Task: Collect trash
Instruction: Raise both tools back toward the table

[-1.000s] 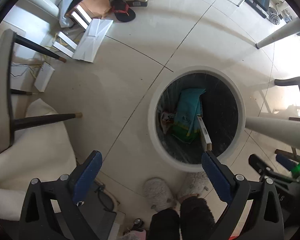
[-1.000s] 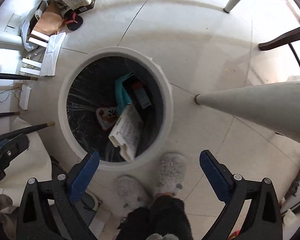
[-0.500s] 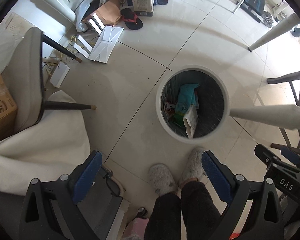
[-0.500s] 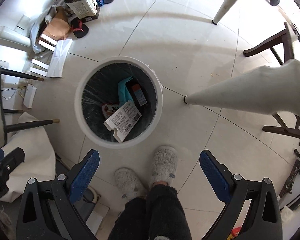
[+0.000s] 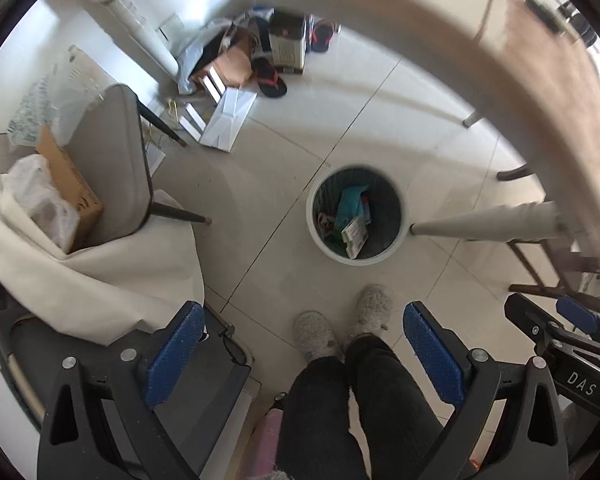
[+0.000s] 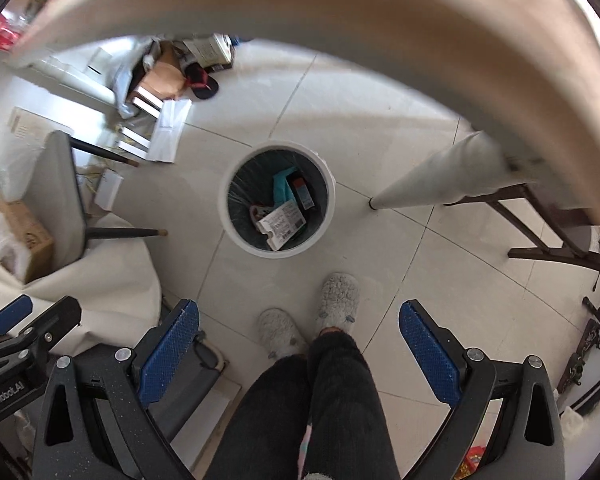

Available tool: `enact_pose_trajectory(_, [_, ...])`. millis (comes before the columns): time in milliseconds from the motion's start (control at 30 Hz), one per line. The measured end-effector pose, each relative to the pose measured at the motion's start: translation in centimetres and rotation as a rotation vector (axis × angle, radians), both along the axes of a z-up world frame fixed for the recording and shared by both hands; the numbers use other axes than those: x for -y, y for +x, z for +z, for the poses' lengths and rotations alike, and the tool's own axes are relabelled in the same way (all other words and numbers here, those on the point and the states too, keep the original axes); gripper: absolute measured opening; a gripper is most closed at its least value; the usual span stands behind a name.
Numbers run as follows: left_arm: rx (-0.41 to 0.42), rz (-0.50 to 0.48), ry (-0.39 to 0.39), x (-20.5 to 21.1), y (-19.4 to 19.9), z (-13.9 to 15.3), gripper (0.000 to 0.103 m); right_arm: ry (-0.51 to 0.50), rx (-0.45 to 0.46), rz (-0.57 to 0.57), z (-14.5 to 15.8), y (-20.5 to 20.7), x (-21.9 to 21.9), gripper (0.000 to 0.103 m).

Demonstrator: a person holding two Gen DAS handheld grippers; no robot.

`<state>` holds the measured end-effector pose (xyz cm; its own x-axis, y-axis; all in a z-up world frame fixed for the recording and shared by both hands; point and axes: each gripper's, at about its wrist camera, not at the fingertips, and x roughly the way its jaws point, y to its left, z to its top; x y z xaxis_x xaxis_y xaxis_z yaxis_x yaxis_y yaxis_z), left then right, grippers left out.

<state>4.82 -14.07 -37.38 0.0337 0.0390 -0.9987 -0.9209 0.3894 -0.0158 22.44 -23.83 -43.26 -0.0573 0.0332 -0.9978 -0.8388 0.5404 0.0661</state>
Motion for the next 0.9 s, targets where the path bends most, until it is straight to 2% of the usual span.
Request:
enact_pose_trajectory(200, [-0.008,-0.027,0.112,-0.8,0.9,7.6,0.102,0.075,-0.045,-0.023,8.9,0.4,0.0,0.101])
enact_pose_trajectory(333, [-0.046,-0.003,0.208,-3.1,3.1,11.4,0.102,0.133,-0.068,-0.038,13.9,2.1,-1.3,0.101])
enact_pose_trajectory(467, [0.01,0.062,0.228,-7.1,5.6,14.3,0.102,0.187,-0.064,-0.089,17.5,6.1,-3.3,0.101])
enact_pose_trajectory(567, [0.044,0.096,0.211,-11.1,9.2,15.1,0.102,0.201,-0.046,-0.129,19.1,10.3,-5.4,0.101])
enact_pose_trajectory(667, [0.055,0.142,0.167,-15.4,13.8,15.5,0.102,0.195,-0.039,-0.166,19.1,15.4,-8.4,0.101])
enact_pose_trajectory(767, [0.1,0.218,0.063,-20.0,18.6,14.7,0.102,0.169,-0.023,-0.184,18.2,21.0,-12.0,0.101])
enact_pose_trajectory(900, [0.135,0.321,-0.074,-25.4,25.4,11.7,0.102,0.134,0.017,-0.215,16.3,28.3,-16.8,0.101])
